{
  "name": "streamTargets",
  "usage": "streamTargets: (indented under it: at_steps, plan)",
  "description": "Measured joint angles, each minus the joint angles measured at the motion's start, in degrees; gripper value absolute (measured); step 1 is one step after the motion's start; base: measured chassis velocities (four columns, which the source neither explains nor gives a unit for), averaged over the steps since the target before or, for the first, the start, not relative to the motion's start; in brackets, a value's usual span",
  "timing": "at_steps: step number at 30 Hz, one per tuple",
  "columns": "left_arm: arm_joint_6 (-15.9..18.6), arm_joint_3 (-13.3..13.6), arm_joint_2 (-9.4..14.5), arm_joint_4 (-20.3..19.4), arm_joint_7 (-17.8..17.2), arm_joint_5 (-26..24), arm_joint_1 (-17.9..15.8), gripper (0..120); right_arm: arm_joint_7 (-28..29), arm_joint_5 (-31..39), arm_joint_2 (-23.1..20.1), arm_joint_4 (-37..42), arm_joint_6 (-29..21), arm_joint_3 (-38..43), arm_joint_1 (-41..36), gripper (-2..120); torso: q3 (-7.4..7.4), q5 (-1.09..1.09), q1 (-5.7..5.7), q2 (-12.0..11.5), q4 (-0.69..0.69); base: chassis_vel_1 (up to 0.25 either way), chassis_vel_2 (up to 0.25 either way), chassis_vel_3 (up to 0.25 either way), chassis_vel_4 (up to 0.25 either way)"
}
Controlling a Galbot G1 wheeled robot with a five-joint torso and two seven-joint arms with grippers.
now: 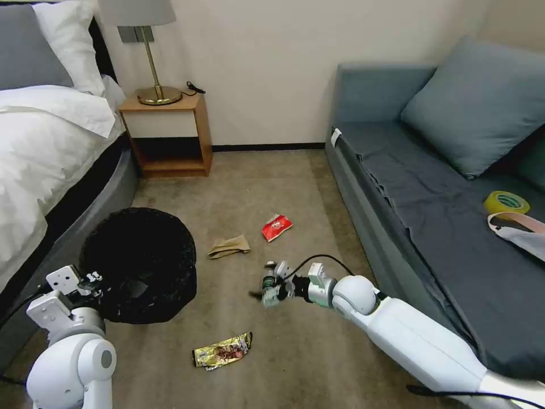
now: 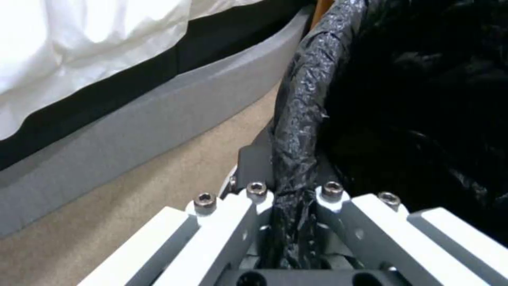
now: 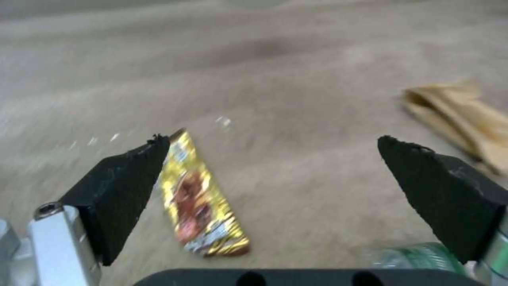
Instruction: Pick up the trash bin, then pick up the garbage on the floor and place it into the trash bin.
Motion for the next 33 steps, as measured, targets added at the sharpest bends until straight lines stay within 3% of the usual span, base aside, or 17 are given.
streamTargets:
  at_steps: [16,25,26,33]
  plan:
    - [-0.20,-0.71,-0.23,-0.43,0.11,0.30,0.41,3,3.88,-1.51,3.49,-10.91,4.40,-15.17,5.68,100,0.00,0.00,0.00,0.01,-0.01,0.000,0.000,0.000,0.000]
    - [-0.50,-1.06,-0.64,-0.90,0.13,0.32,0.95,3,3.92,-1.67,8.16,-16.81,6.45,-21.29,8.64,99,0.00,0.00,0.00,0.00,0.00,0.000,0.000,0.000,0.000]
    - [-0.61,-1.52,-0.63,-0.96,0.17,0.30,1.06,3,3.71,-2.01,11.16,-20.76,8.03,-24.60,9.79,96,0.00,-0.01,0.00,0.00,0.00,0.000,0.000,0.000,0.000]
    - [-0.74,-1.76,-0.71,-0.80,0.21,0.24,1.01,3,3.18,-3.64,13.86,-25.17,9.84,-26.72,10.02,96,0.00,0.01,0.00,0.00,0.00,0.000,0.000,0.000,0.000]
